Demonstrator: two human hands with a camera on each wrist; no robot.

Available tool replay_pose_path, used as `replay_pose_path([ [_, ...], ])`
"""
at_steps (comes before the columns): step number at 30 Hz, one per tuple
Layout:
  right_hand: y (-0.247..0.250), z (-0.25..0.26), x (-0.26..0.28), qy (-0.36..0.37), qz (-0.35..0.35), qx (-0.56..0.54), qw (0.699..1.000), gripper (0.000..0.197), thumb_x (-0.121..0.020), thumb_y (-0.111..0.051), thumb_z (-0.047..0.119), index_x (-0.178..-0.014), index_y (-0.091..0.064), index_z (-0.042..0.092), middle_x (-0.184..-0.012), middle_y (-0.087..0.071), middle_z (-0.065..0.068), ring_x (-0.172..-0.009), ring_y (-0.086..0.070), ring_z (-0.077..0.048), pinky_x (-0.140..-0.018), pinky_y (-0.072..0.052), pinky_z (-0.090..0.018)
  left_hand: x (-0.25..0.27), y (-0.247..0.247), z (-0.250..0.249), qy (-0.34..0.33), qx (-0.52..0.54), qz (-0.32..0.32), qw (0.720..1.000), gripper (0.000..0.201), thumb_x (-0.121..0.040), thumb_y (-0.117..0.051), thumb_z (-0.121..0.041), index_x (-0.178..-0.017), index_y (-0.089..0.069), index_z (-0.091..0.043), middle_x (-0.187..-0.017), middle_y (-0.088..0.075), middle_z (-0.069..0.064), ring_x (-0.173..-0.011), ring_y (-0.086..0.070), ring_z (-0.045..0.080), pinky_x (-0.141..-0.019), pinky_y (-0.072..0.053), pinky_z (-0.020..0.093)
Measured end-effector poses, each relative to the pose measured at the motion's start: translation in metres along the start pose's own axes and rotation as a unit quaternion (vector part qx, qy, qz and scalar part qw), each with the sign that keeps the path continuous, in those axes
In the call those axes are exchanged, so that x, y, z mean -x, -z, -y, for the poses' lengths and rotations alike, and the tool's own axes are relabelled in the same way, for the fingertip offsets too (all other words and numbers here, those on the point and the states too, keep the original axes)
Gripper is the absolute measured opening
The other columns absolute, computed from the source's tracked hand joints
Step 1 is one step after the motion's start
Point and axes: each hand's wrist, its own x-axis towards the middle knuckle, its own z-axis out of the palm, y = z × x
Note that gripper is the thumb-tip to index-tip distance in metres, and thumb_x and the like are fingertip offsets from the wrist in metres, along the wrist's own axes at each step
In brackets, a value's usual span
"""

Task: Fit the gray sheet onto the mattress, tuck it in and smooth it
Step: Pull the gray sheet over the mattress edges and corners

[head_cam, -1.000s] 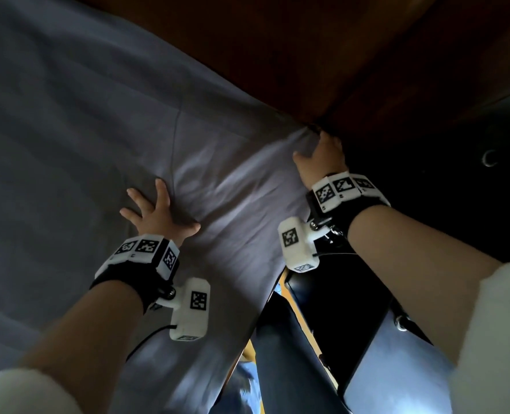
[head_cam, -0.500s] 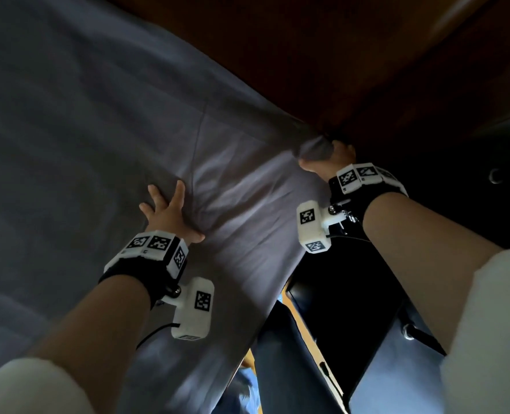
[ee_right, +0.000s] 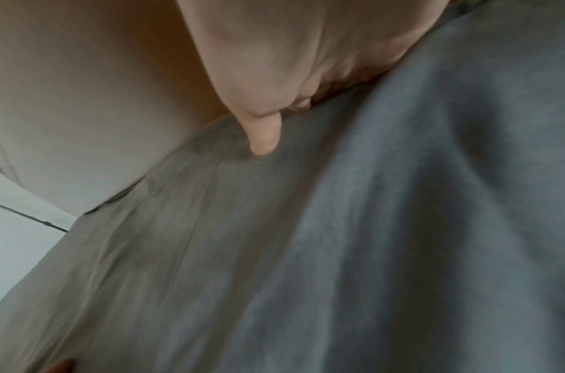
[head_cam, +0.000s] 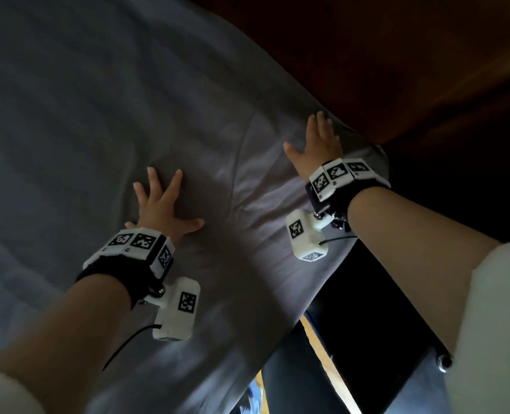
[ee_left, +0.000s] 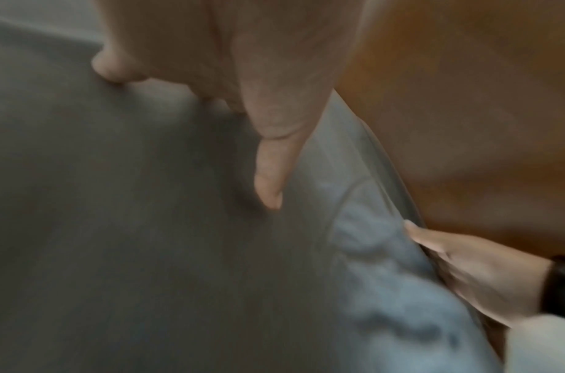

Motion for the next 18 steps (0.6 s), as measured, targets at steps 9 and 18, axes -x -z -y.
replay_pose_path([
  [9,0.007,0.000,-0.024,0.005,0.011,0.052,0.999,0.084,-0.090,-0.042,0.056,-0.150,-0.001,0.015,-0.160,0.001,0.001,-0.147,-0.001,-0.019,-0.117,-0.007,-0.045,-0.036,0.033,-0.001,0.158,0.050,-0.079,0.983,0.141,-0.052,-0.086,-0.045,-0.145,0.019,-0.036,-0.152,0.034,0.005,-0.139,0.028,0.039,-0.113,0.001,0.063],
  [18,0.006,0.024,-0.022,0.035,-0.009,0.035,0.999,0.091,-0.087,-0.052,0.052,-0.150,-0.003,0.008,-0.159,0.001,-0.008,-0.147,-0.002,-0.023,-0.120,-0.005,-0.040,-0.050,0.038,-0.006,0.183,0.032,-0.039,0.982,0.153,-0.042,-0.089,-0.046,-0.139,0.030,-0.040,-0.149,0.039,0.004,-0.138,0.029,0.041,-0.110,0.003,0.066],
])
